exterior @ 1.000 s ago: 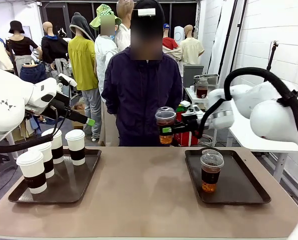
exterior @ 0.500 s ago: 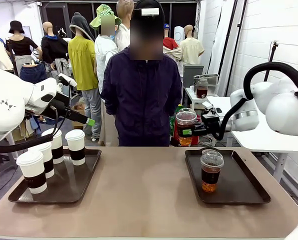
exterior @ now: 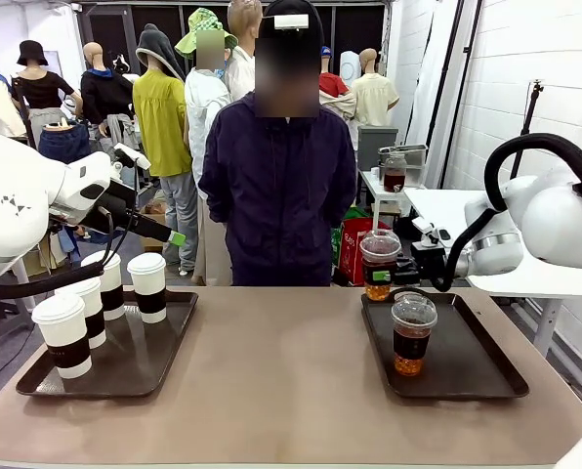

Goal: Distribute the coffee onto the tray.
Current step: Pick up another iced Americano from the middle of the table and place it on the right Handle tray.

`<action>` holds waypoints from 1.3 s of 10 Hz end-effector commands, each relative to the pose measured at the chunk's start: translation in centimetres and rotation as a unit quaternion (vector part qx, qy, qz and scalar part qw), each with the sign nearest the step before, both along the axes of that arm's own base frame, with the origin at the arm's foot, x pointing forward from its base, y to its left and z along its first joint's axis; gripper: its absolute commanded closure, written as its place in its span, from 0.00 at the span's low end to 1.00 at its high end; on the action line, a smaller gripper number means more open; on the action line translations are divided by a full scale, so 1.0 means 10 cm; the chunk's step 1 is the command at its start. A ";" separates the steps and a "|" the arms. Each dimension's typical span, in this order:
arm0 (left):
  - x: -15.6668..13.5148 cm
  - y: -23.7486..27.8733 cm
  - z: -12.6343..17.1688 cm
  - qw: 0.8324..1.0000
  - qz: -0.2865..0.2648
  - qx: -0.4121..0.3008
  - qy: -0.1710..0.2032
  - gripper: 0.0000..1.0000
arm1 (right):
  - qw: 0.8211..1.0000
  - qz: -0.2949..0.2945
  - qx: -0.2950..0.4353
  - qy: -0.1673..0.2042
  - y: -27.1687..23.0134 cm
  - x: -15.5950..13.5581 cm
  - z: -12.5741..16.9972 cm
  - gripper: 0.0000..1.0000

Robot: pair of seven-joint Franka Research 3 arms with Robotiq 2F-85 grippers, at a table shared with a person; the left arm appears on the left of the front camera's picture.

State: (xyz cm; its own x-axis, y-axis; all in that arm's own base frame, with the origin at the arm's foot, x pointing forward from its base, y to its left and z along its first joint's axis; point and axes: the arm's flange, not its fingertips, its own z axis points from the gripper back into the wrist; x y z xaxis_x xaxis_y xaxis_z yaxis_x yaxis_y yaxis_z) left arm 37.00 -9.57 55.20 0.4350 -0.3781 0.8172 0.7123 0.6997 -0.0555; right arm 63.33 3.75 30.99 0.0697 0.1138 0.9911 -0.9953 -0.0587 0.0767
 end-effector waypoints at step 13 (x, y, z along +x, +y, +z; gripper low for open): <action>0.00 0.01 0.00 1.000 0.000 -0.001 0.002 0.00 | 0.999 -0.010 0.027 0.032 -0.45 -0.07 -0.75 0.39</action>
